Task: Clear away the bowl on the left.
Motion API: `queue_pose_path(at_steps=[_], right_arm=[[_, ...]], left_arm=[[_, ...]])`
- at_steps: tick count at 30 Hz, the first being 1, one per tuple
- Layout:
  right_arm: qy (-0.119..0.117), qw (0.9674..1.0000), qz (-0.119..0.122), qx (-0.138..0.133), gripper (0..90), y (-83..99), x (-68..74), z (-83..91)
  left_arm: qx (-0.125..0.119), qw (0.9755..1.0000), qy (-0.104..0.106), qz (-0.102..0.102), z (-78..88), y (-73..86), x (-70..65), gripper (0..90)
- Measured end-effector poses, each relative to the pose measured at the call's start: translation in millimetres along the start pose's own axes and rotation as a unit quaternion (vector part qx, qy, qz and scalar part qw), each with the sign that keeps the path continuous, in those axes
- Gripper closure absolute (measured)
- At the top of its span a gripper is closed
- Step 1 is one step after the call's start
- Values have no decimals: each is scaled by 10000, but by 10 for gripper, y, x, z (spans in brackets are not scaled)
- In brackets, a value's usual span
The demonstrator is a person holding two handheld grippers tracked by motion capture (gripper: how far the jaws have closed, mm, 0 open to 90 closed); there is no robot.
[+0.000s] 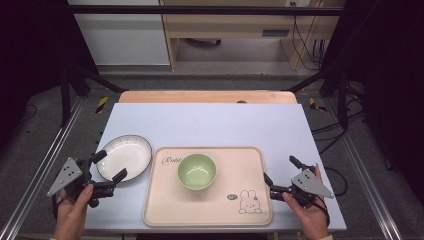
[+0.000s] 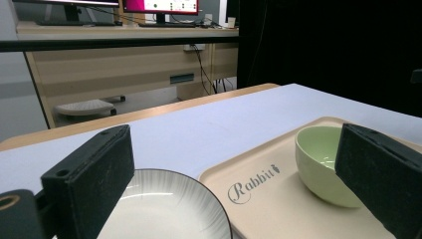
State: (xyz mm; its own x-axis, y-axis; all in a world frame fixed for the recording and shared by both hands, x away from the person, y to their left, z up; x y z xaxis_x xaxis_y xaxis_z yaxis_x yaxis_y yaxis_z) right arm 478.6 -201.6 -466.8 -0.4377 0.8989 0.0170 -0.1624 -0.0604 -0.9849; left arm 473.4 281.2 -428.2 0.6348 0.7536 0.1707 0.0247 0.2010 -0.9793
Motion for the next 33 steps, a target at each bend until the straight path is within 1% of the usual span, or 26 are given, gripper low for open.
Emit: queue_pose_path(at_steps=[7, 9, 12, 14, 24, 28, 30, 33], right_arm=[[0, 10000, 6, 8, 26, 3, 0, -1], [1, 10000, 7, 7, 26, 2, -1, -1], [1, 10000, 5, 6, 26, 2, -1, -1], [1, 10000, 4, 8, 26, 3, -1, -1], [-2, 10000, 8, 5, 26, 1, 0, -1], [-3, 10000, 6, 4, 26, 1, 0, 0], [-3, 10000, 6, 4, 26, 0, 1, -1], [-10, 10000, 9, 2, 26, 0, 3, 0]], left_arm=[[67, 10000, -72, -14, 41, 76, 37, 21], [54, 9999, -101, 21, 51, 96, 44, 21], [75, 9999, -137, 10, 78, 133, 63, 21], [65, 9998, -179, 50, 94, 154, 75, 21], [146, 9994, -311, 58, 144, 261, 115, 21], [186, 9992, -342, 6, 157, 295, 120, 21], [250, 9990, -357, -54, 154, 330, 121, 21], [314, 9988, -359, -63, 145, 386, 121, 21]])
Point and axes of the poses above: each handheld gripper's, and its own axes: z roughly backward along the jaws, y roughly out of its underside, x roughly to its left, the point moved 9 cm from there along -z, roughly forward along the jaws, and after that the axes turned 11 degrees about -z, right-handed, at the moved point
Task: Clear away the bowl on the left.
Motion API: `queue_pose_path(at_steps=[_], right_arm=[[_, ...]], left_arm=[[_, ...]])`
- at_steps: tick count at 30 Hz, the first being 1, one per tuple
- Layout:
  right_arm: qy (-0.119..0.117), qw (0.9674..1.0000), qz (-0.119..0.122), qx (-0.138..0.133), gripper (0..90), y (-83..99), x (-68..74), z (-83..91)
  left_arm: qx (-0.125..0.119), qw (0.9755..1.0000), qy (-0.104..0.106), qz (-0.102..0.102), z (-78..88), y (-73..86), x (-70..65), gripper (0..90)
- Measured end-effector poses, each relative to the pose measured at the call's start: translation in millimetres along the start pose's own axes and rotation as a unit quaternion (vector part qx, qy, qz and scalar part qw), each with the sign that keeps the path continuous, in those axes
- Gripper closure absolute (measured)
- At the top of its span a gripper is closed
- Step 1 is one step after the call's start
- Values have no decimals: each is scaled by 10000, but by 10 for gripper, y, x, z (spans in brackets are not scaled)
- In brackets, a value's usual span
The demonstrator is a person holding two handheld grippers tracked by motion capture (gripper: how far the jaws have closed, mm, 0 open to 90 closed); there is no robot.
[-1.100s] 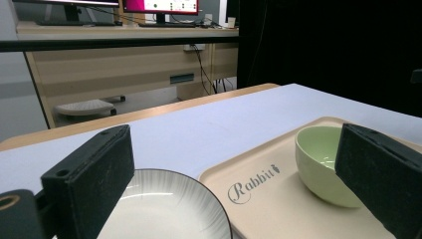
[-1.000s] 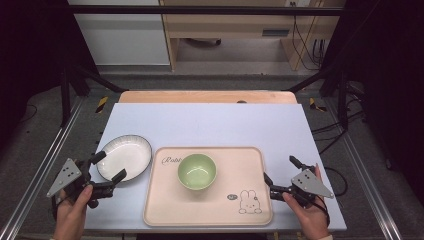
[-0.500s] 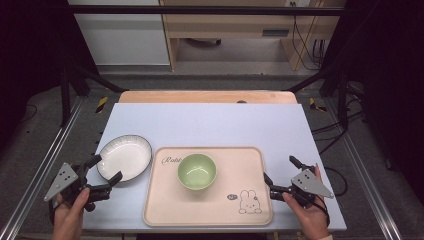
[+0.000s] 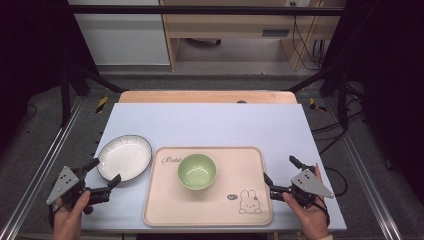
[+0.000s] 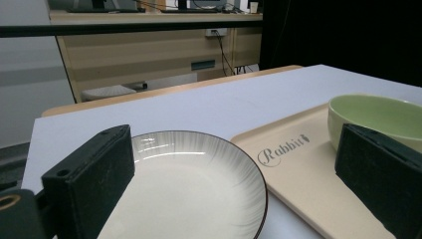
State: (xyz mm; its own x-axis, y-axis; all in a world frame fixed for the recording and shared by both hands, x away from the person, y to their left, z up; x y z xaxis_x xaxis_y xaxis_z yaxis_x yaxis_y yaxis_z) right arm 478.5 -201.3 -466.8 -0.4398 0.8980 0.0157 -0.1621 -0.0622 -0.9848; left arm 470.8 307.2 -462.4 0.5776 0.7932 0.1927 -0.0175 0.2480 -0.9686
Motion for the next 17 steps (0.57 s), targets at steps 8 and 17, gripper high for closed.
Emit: queue_pose_path(at_steps=[8, 17], right_arm=[[-8, 10000, 3, 4, 26, 1, 3, -2], [-21, 10000, 6, 9, 26, 1, 12, -2]], left_arm=[[91, 10000, 3, 42, -33, 101, 13, 22], [211, 9997, 92, -5, -99, 160, -44, 22]])
Point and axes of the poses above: each handheld gripper's, and its own axes: z roughly backward along the jaws, y roughly out of its underside, x roughly to its left, the point moved 9 cm from there along -z, roughly forward along the jaws, and after that the axes turned 11 degrees about -z, right-handed, at the moved point
